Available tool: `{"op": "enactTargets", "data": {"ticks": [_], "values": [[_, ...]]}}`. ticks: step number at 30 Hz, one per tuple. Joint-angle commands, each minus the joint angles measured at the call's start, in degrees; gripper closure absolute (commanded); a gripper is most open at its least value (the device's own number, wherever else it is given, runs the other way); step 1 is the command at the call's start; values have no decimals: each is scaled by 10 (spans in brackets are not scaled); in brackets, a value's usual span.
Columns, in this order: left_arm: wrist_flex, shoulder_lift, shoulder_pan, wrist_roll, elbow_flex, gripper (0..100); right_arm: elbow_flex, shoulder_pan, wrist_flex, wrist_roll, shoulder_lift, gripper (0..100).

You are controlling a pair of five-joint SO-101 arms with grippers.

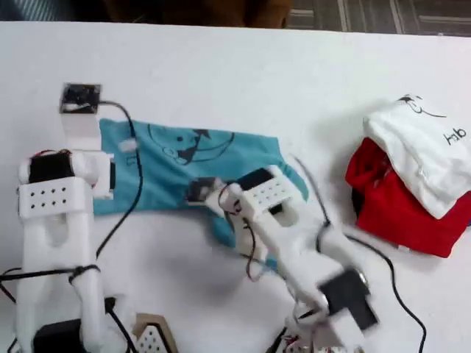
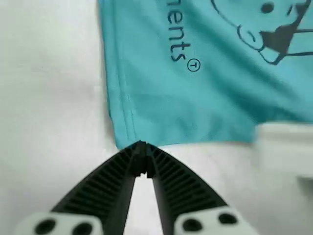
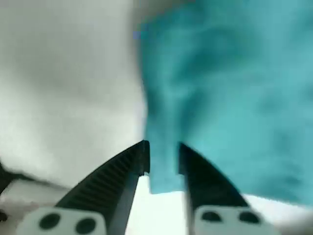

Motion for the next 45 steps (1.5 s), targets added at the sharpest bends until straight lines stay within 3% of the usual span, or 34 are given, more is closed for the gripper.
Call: {"op": "enactTargets", "data": {"ticks": [1, 7, 23, 25, 29, 32, 45], "values": [[-24, -9, -6, -2, 0, 973, -67, 26, -48, 1, 37, 751], [-32, -8, -7, -2, 0, 973, -158, 46, -8, -9, 38, 751], [-32, -8, -8, -2, 0, 973, -156, 50, -1, -10, 34, 756], [-32, -8, -8, -2, 0, 973, -158, 50, -1, -10, 34, 803], [-32, -8, -8, -2, 0, 973, -160, 50, -3, -10, 34, 989], [-32, -8, -8, -2, 0, 973, -162, 50, -2, -10, 33, 950], [-32, -8, -8, -2, 0, 973, -244, 81, 80, 20, 33, 980]]}}
